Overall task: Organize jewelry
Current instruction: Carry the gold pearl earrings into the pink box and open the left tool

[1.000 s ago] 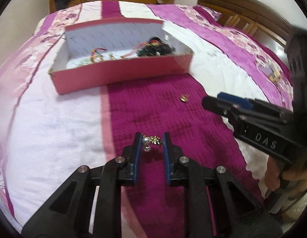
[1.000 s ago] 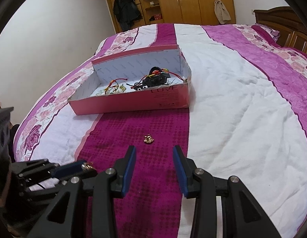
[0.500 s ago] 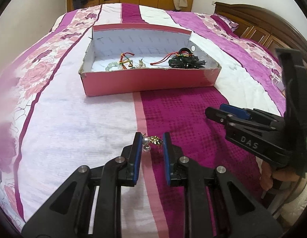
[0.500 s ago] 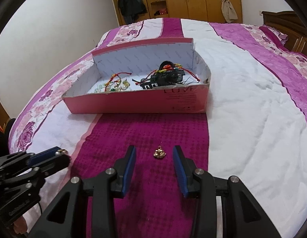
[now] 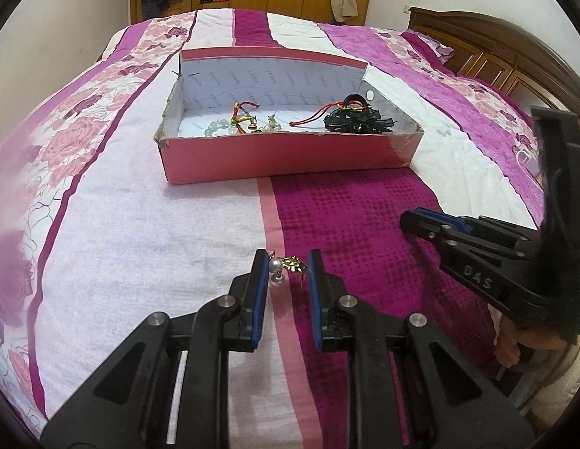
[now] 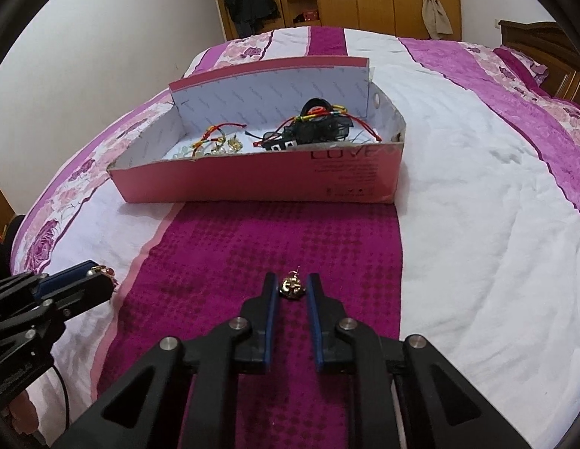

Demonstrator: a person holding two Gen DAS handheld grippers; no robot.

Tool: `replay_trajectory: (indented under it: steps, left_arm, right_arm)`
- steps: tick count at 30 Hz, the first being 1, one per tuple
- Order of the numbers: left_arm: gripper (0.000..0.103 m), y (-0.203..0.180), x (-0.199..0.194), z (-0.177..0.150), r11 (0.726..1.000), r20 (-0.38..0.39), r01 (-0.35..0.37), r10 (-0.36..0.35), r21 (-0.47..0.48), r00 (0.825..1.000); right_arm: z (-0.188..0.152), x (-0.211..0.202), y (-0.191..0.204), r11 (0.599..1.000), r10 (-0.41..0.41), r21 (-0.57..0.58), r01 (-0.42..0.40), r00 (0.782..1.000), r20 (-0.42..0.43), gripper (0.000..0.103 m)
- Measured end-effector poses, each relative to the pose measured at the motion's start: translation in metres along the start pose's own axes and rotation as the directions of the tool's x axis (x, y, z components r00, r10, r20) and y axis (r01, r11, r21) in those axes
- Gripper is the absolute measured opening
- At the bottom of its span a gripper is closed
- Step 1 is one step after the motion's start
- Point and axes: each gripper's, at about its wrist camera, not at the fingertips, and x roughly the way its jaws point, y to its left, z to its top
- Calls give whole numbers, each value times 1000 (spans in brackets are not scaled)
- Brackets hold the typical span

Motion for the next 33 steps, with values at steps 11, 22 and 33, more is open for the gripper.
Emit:
replay_trajectory:
  steps: [11, 22, 33]
  left_arm:
    - [12, 2, -2, 4, 1000, 31, -14, 14, -9, 999]
    - [12, 1, -8, 22, 999, 181, -39, 39, -6, 983]
    - [12, -3, -18, 41, 996, 372, -84, 81, -10, 925]
  right_arm:
    - [-6, -22, 7, 999, 36, 30, -37, 999, 27, 17]
    - [7, -50, 16, 1000, 21, 7, -23, 980, 196, 17]
    - [20, -54, 17, 1000, 21, 3, -22, 958, 284, 17]
